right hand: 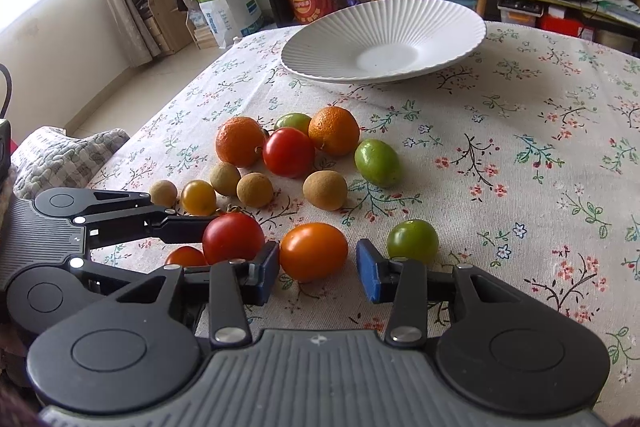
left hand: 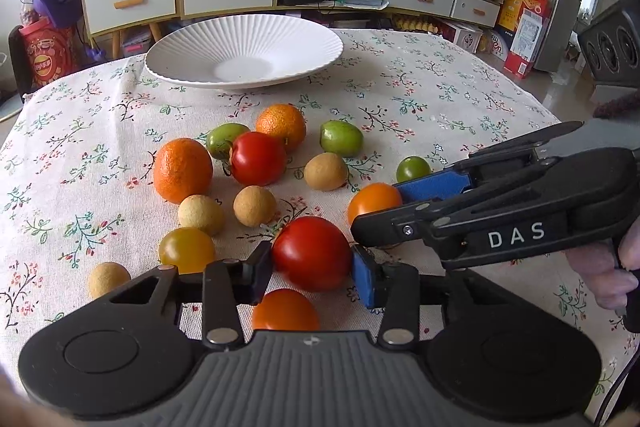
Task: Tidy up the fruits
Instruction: 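Lift both tomatoes and carry them over the white bowl, then lower both tomatoes into the bowl and open both tools, then withdraw both tools back toward the remaining fruits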
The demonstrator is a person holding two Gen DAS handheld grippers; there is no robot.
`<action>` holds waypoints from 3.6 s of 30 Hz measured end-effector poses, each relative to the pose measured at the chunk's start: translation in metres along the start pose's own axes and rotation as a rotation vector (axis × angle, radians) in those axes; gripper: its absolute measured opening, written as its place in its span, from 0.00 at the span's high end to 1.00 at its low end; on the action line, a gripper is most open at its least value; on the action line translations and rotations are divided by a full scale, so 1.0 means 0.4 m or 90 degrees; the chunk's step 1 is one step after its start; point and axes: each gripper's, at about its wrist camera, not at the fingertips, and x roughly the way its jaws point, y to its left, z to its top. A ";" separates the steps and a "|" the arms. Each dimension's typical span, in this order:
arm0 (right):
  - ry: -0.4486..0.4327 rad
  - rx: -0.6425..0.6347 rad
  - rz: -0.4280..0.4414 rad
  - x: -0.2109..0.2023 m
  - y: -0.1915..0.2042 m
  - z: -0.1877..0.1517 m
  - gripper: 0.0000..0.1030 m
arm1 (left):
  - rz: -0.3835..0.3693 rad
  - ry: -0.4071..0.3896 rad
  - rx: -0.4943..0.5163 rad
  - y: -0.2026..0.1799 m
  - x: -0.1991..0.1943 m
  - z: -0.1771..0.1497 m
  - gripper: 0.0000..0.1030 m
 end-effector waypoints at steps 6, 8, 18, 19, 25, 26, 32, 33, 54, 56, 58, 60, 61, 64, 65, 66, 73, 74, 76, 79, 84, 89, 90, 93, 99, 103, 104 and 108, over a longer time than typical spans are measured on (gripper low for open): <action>-0.002 0.000 -0.007 -0.001 0.002 0.002 0.68 | 0.002 0.000 -0.006 0.002 -0.001 0.004 0.64; -0.003 0.003 -0.009 -0.002 0.001 0.005 0.68 | 0.001 -0.001 -0.012 0.005 -0.004 0.007 0.64; -0.018 0.022 -0.011 -0.019 -0.005 0.027 0.68 | 0.000 -0.008 -0.033 0.010 -0.018 0.027 0.64; -0.022 0.022 -0.011 -0.022 -0.004 0.030 0.68 | 0.000 -0.010 -0.034 0.009 -0.020 0.030 0.64; -0.047 0.032 -0.013 -0.039 -0.004 0.064 0.68 | 0.004 -0.030 -0.042 0.011 -0.029 0.059 0.64; -0.051 0.035 -0.014 -0.041 -0.006 0.069 0.68 | 0.004 -0.033 -0.045 0.012 -0.030 0.063 0.64; -0.067 0.051 -0.020 -0.048 -0.014 0.098 0.68 | 0.015 -0.051 -0.053 0.015 -0.036 0.084 0.64; -0.069 0.053 -0.021 -0.049 -0.016 0.103 0.68 | 0.018 -0.053 -0.053 0.015 -0.036 0.086 0.64; -0.083 0.139 -0.035 0.020 -0.110 0.257 0.68 | 0.065 -0.095 -0.031 0.057 0.054 0.236 0.64; -0.082 0.143 -0.037 0.038 -0.116 0.271 0.68 | 0.074 -0.093 -0.033 0.068 0.076 0.249 0.64; -0.081 0.140 -0.038 0.057 -0.122 0.283 0.68 | 0.081 -0.090 -0.032 0.076 0.098 0.261 0.64; -0.077 0.137 -0.043 0.076 -0.127 0.296 0.68 | 0.091 -0.087 -0.027 0.079 0.115 0.267 0.64; -0.076 0.134 -0.043 0.084 -0.131 0.300 0.68 | 0.096 -0.085 -0.022 0.078 0.122 0.271 0.64; -0.071 0.124 -0.046 0.103 -0.138 0.308 0.68 | 0.108 -0.078 -0.005 0.084 0.143 0.281 0.64; -0.069 0.122 -0.047 0.108 -0.142 0.310 0.68 | 0.111 -0.075 -0.002 0.087 0.149 0.283 0.64; -0.067 0.118 -0.050 0.113 -0.145 0.312 0.68 | 0.114 -0.073 0.001 0.090 0.155 0.287 0.64; -0.062 0.089 -0.060 0.143 -0.157 0.321 0.68 | 0.122 -0.058 0.016 0.104 0.189 0.299 0.64; -0.060 0.093 -0.056 0.145 -0.160 0.320 0.68 | 0.122 -0.056 0.016 0.105 0.192 0.300 0.64; -0.055 0.094 -0.051 0.148 -0.163 0.321 0.68 | 0.122 -0.056 0.016 0.107 0.195 0.304 0.64; -0.053 0.087 -0.051 0.153 -0.163 0.322 0.68 | 0.121 -0.057 0.011 0.109 0.198 0.309 0.65; -0.055 0.078 -0.054 0.156 -0.155 0.327 0.68 | 0.129 -0.042 0.017 0.109 0.213 0.311 0.65; -0.063 0.078 -0.038 0.147 -0.155 0.331 0.65 | 0.135 -0.037 0.024 0.107 0.219 0.306 0.64; -0.065 0.075 -0.039 0.144 -0.154 0.331 0.60 | 0.137 -0.038 0.025 0.106 0.218 0.305 0.62; -0.071 0.068 -0.045 0.131 -0.147 0.331 0.52 | 0.134 -0.036 0.023 0.102 0.217 0.307 0.57; -0.089 0.083 -0.055 0.094 -0.151 0.330 0.38 | 0.133 -0.040 0.028 0.092 0.201 0.310 0.39; -0.095 0.087 -0.072 0.068 -0.146 0.317 0.30 | 0.123 -0.045 0.018 0.088 0.181 0.306 0.32; -0.095 0.087 -0.077 0.062 -0.144 0.313 0.27 | 0.120 -0.046 0.016 0.086 0.174 0.304 0.30; -0.098 0.098 -0.090 0.038 -0.134 0.303 0.18 | 0.116 -0.051 0.019 0.079 0.144 0.295 0.20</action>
